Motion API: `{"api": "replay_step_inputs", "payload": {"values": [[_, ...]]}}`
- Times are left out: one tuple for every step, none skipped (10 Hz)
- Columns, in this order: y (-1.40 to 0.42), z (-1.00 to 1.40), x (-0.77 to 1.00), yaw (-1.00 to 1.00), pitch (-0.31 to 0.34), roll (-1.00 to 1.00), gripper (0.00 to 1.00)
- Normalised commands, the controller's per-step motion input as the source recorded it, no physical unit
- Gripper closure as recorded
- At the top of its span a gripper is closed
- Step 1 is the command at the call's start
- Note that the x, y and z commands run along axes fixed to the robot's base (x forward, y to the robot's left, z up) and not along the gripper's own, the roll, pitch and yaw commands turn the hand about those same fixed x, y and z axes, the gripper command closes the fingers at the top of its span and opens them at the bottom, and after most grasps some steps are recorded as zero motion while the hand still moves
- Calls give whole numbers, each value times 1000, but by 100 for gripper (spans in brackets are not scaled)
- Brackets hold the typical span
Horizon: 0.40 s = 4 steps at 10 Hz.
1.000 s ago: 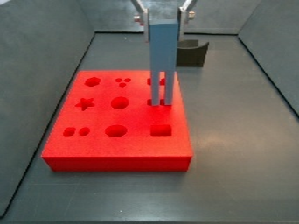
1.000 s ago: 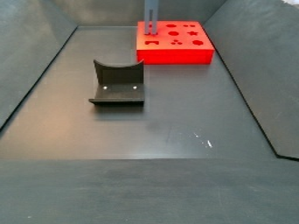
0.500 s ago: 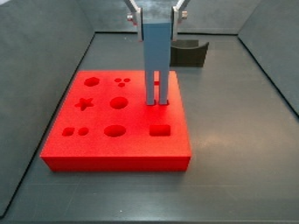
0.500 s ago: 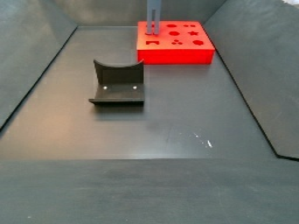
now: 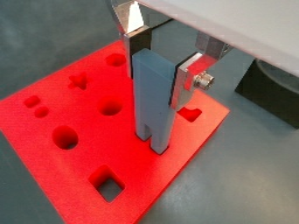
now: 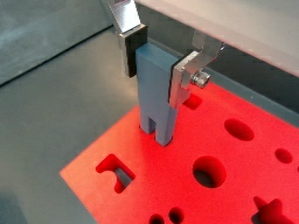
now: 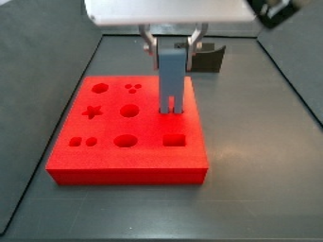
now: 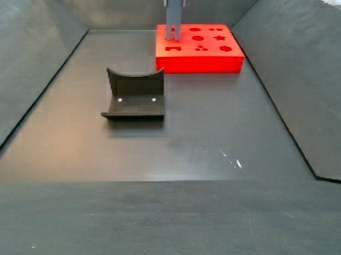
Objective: Insert the double-square object.
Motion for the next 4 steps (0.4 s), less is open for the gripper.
{"api": "replay_step_inputs", "payload": {"values": [[0, -771, 0, 0, -127, 210, 100], [-17, -834, 0, 0, -126, 180, 100], [-37, -860, 0, 0, -129, 161, 100], [0, 0, 0, 0, 0, 0, 100]]}}
